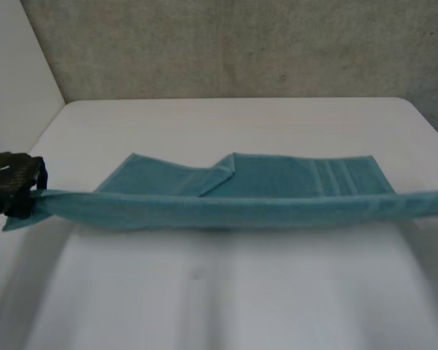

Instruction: Fold the laundry

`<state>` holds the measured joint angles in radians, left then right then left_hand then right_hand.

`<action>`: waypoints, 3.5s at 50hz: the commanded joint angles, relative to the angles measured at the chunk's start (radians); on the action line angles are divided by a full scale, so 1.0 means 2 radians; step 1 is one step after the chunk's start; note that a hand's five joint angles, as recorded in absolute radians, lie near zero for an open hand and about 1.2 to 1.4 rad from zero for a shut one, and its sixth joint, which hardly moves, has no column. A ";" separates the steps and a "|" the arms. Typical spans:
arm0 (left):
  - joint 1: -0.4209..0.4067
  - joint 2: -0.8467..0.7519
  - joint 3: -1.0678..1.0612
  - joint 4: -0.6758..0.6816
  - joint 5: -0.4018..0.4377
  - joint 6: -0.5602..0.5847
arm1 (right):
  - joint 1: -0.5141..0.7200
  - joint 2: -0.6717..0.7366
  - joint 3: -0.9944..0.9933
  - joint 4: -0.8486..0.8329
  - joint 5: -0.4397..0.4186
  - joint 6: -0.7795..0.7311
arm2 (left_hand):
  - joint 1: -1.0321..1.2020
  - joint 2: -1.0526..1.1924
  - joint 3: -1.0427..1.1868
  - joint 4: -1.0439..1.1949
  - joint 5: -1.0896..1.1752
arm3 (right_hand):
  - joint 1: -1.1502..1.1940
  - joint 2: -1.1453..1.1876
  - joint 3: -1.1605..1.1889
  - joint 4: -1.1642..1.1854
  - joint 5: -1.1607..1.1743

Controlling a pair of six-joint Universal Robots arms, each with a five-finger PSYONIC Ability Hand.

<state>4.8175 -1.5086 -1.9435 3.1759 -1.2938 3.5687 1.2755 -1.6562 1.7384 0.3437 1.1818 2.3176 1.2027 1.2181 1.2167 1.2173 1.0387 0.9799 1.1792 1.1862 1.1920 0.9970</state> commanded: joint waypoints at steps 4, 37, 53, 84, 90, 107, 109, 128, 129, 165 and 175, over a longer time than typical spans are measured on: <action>0.004 0.015 0.000 -0.042 0.043 0.022 | -0.013 0.004 0.012 0.031 -0.010 -0.056 | 0.097 0.089 0.090 0.089 0.091 | 0.208 0.109 0.105 0.102 0.112; -0.129 -0.206 0.514 0.234 -0.048 -0.028 | 0.175 0.170 -0.433 -0.285 0.182 0.171 | 0.097 0.089 0.090 0.089 0.091 | 0.208 0.109 0.105 0.102 0.112; -0.115 -0.214 0.283 0.228 -0.041 -0.048 | 0.171 0.128 -0.158 -0.305 0.113 0.185 | 0.097 0.089 0.090 0.089 0.091 | 0.208 0.109 0.105 0.102 0.112; -0.018 0.042 -0.021 0.003 -0.017 -0.041 | -0.004 -0.042 -0.003 -0.027 -0.026 0.061 | 0.097 0.089 0.090 0.089 0.091 | 0.208 0.109 0.105 0.102 0.112; 0.010 0.081 -0.023 -0.057 0.048 -0.031 | -0.039 -0.052 0.000 0.046 -0.053 -0.009 | 0.097 0.089 0.090 0.089 0.091 | 0.208 0.109 0.105 0.102 0.112; -0.017 -0.117 0.056 0.020 0.081 0.013 | 0.003 0.093 0.001 -0.092 -0.045 0.043 | 0.097 0.089 0.090 0.089 0.091 | 0.208 0.109 0.105 0.102 0.112; -0.025 -0.142 0.076 0.023 0.072 0.015 | 0.018 0.111 -0.009 -0.105 -0.030 0.049 | 0.097 0.089 0.090 0.089 0.091 | 0.208 0.109 0.105 0.102 0.112; -0.105 -0.391 0.332 0.079 -0.025 0.017 | 0.131 0.313 -0.161 -0.280 0.113 0.100 | 0.097 0.089 0.090 0.089 0.091 | 0.208 0.109 0.105 0.102 0.112; -0.109 -0.401 0.344 0.080 -0.025 0.018 | 0.134 0.326 -0.170 -0.292 0.119 0.101 | 0.097 0.089 0.090 0.089 0.091 | 0.208 0.109 0.105 0.102 0.112; -0.145 -0.287 0.223 0.152 -0.041 0.010 | 0.167 0.242 -0.122 -0.257 0.122 0.144 | -0.514 -0.522 -0.521 -0.521 -0.519 | -0.403 -0.502 -0.506 -0.509 -0.499; -0.145 -0.174 0.099 0.152 -0.041 -0.027 | 0.099 0.199 -0.033 -0.183 0.060 0.139 | -0.514 -0.522 -0.521 -0.521 -0.519 | -0.307 -0.407 -0.410 -0.413 -0.403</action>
<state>4.5280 -1.9948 -1.5897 3.4794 -1.3762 3.5800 1.5619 -1.2188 1.5589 -0.0949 1.3779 2.6048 0.1790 0.1663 0.1683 0.1674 0.0296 0.2102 0.2217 0.2164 0.2350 0.0737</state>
